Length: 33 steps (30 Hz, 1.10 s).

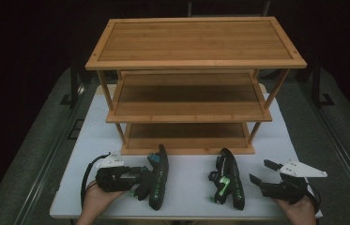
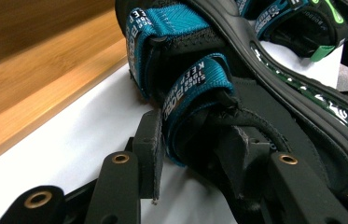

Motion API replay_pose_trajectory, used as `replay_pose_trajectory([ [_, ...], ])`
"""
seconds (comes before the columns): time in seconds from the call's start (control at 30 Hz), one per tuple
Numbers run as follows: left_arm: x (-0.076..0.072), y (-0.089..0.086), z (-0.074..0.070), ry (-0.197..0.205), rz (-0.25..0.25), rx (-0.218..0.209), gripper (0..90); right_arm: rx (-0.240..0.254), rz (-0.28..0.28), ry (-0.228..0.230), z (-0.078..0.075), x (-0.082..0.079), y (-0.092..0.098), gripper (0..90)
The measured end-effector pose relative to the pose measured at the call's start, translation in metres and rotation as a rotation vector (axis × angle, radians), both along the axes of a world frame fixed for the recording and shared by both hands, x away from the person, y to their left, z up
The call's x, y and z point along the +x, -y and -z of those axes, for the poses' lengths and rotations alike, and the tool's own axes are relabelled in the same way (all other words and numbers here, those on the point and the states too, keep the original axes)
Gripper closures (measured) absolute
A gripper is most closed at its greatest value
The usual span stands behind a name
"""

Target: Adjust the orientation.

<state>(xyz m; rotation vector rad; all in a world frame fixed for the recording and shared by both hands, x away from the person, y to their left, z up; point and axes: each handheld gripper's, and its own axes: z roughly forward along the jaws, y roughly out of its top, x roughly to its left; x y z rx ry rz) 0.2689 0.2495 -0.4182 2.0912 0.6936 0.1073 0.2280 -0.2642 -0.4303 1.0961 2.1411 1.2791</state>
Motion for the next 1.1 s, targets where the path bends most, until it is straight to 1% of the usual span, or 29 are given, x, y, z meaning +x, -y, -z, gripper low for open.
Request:
replay_pose_trajectory([
  [0.1, 0.0, 0.002, -0.002, 0.009, 0.007, -0.008, 62.1, -0.009, -0.005, 0.005, -0.001, -0.001, -0.002, 21.9],
  [0.27, 0.001, 0.007, -0.007, 0.03, 0.019, -0.006, 63.6, -0.011, -0.006, 0.011, -0.001, -0.001, -0.002, 21.9],
  [0.43, 0.001, 0.014, -0.01, 0.039, 0.032, -0.014, 62.1, -0.005, -0.003, 0.012, -0.002, -0.001, 0.0, 21.9],
  [0.47, 0.002, 0.017, -0.01, 0.035, 0.039, -0.016, 62.1, -0.005, -0.003, 0.012, -0.002, -0.001, 0.0, 21.9],
  [0.5, 0.004, 0.021, -0.009, 0.033, 0.05, 0.006, 59.0, -0.006, -0.003, 0.016, -0.002, -0.002, 0.0, 21.9],
  [0.53, 0.004, 0.024, -0.008, 0.037, 0.053, 0.017, 59.0, -0.006, -0.004, 0.017, -0.002, -0.002, 0.0, 21.9],
  [0.57, 0.005, 0.026, -0.008, 0.035, 0.053, 0.016, 59.0, -0.006, -0.003, 0.017, -0.002, -0.002, 0.0, 21.9],
  [0.6, 0.006, 0.027, -0.007, 0.023, 0.052, 0.009, 59.0, -0.005, -0.003, 0.017, -0.002, -0.002, 0.0, 21.9],
  [0.7, 0.007, 0.029, -0.005, 0.021, 0.058, -0.003, 59.0, -0.003, -0.002, 0.018, -0.002, -0.002, 0.0, 21.9],
  [0.73, 0.007, 0.031, -0.005, 0.011, 0.069, -0.013, 59.3, -0.003, -0.003, 0.019, -0.002, -0.002, 0.001, 21.9],
  [0.83, 0.008, 0.034, -0.006, 0.015, 0.065, -0.01, 60.7, -0.003, -0.004, 0.019, -0.002, -0.001, 0.001, 21.9],
  [0.87, 0.009, 0.038, -0.005, 0.012, 0.058, -0.005, 61.3, -0.003, -0.005, 0.019, -0.002, -0.001, 0.001, 21.9],
  [0.9, 0.01, 0.039, -0.004, 0.009, 0.062, -0.009, 61.2, -0.003, -0.006, 0.018, -0.002, -0.001, 0.001, 21.9],
  [1.03, 0.01, 0.044, -0.002, 0.0, 0.061, -0.022, 57.1, -0.003, -0.006, 0.019, -0.002, -0.002, 0.001, 22.0],
  [1.07, 0.01, 0.045, -0.002, -0.005, 0.057, -0.034, 57.1, -0.002, -0.007, 0.02, -0.002, -0.002, 0.001, 21.9],
  [1.1, 0.011, 0.046, -0.003, -0.014, 0.052, -0.037, 54.0, -0.001, -0.007, 0.02, -0.002, -0.002, 0.002, 21.9],
])
